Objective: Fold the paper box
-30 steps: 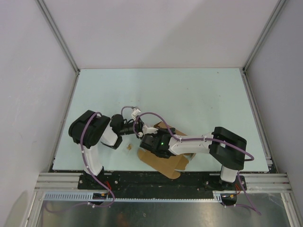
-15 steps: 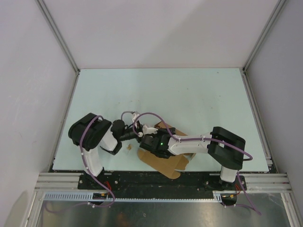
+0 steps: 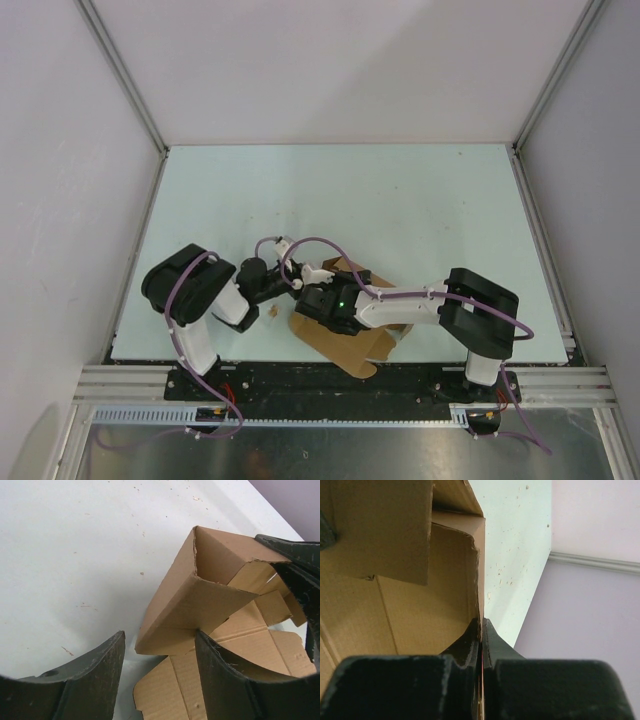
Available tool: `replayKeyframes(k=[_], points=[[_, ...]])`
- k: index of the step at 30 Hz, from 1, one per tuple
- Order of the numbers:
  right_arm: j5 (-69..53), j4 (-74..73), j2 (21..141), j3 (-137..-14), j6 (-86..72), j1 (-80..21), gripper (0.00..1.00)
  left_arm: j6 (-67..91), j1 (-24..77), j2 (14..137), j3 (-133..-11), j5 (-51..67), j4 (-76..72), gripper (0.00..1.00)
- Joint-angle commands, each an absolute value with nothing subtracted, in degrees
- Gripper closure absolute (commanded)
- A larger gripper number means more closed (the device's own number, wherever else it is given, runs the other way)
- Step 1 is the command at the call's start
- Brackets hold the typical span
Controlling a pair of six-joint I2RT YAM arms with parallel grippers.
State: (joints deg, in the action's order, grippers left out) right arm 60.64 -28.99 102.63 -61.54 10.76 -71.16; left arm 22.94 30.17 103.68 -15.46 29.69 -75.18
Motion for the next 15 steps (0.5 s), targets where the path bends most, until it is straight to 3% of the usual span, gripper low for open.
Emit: replayKeyframes(k=[1,15], points=[[51.33,-29.09,104.24,-61.26,6.86,-71.72,0.99,17.40,32.70,103.18,-17.66,29.62,-96.24,0.36],[55.02,-29.97,106.61,-61.26,2.82,-72.95,0.94,17.75,33.48,103.27,-19.51,31.55,-96.24,0.36]])
